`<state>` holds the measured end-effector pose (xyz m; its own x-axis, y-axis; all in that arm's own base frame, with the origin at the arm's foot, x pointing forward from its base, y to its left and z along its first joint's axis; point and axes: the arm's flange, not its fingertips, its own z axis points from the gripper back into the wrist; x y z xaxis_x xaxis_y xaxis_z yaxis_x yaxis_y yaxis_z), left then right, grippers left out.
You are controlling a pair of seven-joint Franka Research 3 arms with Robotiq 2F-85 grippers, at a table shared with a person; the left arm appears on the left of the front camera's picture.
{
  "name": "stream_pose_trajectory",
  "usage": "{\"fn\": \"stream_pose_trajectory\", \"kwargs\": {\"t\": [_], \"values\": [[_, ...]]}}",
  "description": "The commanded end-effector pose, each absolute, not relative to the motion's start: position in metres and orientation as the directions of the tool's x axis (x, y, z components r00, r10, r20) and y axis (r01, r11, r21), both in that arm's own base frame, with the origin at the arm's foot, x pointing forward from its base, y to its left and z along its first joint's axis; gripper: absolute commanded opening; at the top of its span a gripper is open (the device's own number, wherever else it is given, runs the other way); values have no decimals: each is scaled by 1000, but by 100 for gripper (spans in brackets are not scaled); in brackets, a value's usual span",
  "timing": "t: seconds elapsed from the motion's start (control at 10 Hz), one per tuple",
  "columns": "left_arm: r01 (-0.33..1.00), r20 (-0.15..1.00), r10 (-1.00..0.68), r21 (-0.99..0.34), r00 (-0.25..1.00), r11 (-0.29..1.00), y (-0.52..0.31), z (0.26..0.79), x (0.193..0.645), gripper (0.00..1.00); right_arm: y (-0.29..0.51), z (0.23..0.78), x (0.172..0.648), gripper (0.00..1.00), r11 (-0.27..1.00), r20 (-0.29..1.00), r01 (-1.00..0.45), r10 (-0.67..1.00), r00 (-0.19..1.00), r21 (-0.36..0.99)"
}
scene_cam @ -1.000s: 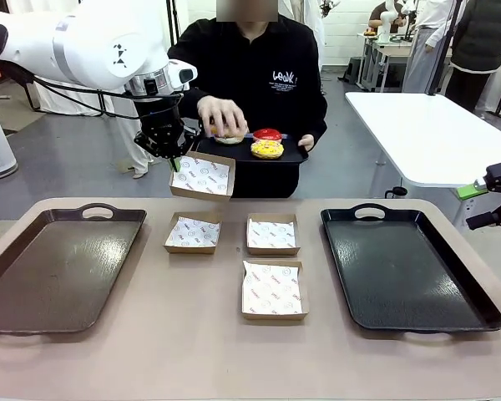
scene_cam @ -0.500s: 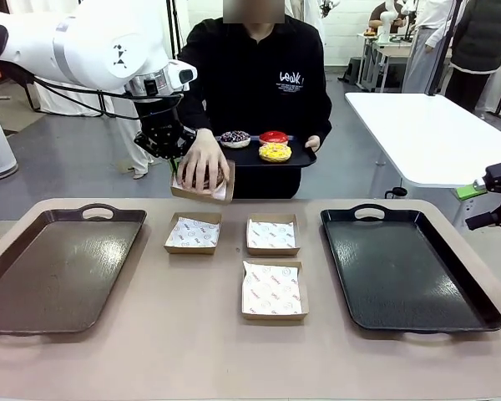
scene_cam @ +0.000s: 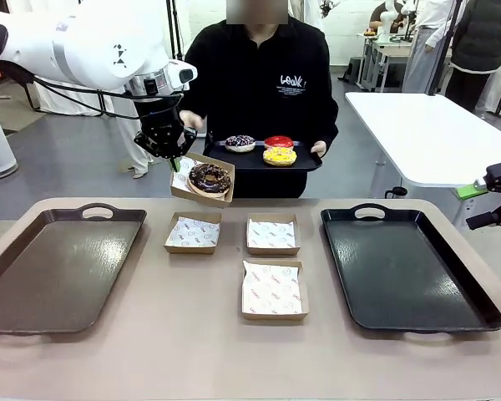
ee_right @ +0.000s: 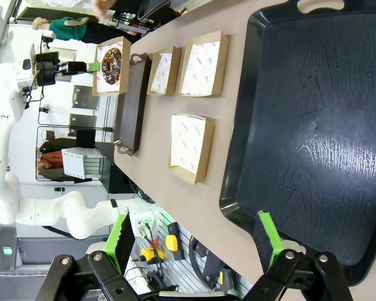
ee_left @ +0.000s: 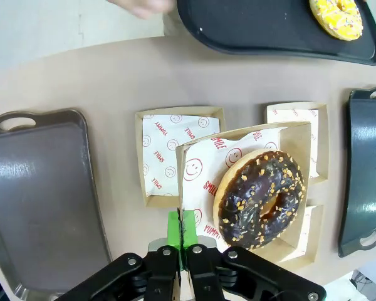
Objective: Individually package the donuts and arrange them on the tray.
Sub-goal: Place the picked Paper togo box on the Handle tray while simultaneously picking up another Paper togo box from the table with the other hand.
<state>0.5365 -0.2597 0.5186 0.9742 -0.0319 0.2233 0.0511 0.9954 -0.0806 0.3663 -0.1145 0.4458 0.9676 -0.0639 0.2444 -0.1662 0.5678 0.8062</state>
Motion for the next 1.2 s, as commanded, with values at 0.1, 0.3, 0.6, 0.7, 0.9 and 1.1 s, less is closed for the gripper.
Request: {"fn": "stream_pose_trajectory", "kwargs": {"t": [0.1, 0.3, 0.6, 0.7, 0.9, 1.1], "values": [[59, 238, -37, -87, 971, 994, -258, 519, 536, 0, -114, 445, 367, 100, 555, 247, -169, -69, 966, 815], [59, 238, -37, -87, 971, 994, -258, 519, 536, 0, -114, 445, 367, 100, 555, 247, -169, -69, 966, 815], [59, 238, -37, -87, 971, 994, -258, 519, 536, 0, -114, 445, 367, 100, 555, 247, -169, -69, 966, 815], [59, 238, -37, -87, 971, 994, -258, 519, 536, 0, -114, 445, 367, 100, 555, 247, -169, -69, 966, 815], [59, 238, -37, -87, 971, 994, -258, 519, 536, 0, -114, 445, 367, 100, 555, 247, -169, -69, 966, 815], [64, 238, -50, -51, 970, 997, -255, 530, 527, 1, -98, 462, 362, 100, 617, 293, -229, -3, 956, 753]]}}
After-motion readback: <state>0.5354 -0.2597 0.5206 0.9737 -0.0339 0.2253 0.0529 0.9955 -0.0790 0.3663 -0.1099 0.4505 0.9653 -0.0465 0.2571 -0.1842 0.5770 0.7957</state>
